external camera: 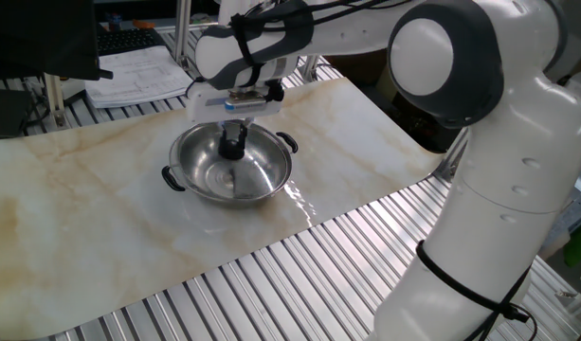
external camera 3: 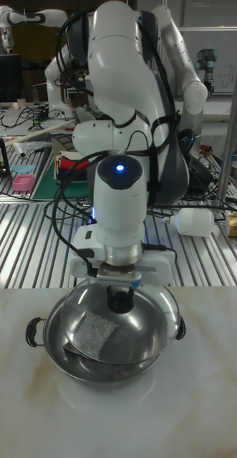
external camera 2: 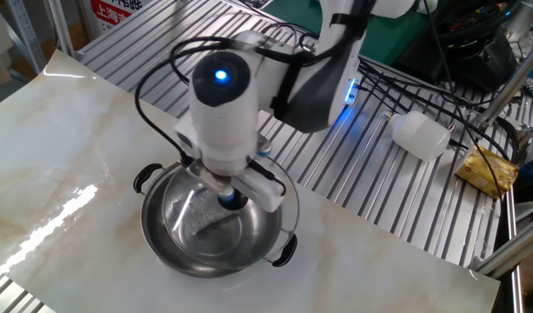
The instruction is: Cover the pot with the lid
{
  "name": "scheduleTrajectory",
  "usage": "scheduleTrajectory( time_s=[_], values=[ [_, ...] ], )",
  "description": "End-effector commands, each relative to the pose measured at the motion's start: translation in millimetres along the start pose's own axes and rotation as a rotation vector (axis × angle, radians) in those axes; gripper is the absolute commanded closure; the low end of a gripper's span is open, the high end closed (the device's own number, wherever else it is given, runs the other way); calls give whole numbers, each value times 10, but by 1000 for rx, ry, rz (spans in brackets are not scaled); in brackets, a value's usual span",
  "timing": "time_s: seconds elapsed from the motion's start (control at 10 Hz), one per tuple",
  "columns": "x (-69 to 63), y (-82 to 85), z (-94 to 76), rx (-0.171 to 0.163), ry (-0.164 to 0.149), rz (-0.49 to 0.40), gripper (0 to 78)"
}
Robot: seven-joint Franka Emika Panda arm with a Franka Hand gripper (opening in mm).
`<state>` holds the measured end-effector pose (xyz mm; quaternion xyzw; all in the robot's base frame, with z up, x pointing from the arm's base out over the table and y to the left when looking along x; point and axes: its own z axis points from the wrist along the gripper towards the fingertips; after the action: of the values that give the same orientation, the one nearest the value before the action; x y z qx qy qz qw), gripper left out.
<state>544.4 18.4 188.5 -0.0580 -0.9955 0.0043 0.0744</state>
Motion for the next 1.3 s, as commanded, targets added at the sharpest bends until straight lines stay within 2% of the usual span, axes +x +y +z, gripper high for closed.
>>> scheduleTrajectory(
  time_s=[0.1, 0.3, 0.5, 0.6, 1.3],
  values=[
    [-97, -104, -143, -13, -14, 22, 764],
    [-173, -179, -172, -37, -15, 24, 764],
    [-185, -176, -151, -40, -24, 26, 764],
    [-203, -152, -103, -37, -36, 24, 764],
    [-257, -231, -87, 8, -40, 2, 764]
  ],
)
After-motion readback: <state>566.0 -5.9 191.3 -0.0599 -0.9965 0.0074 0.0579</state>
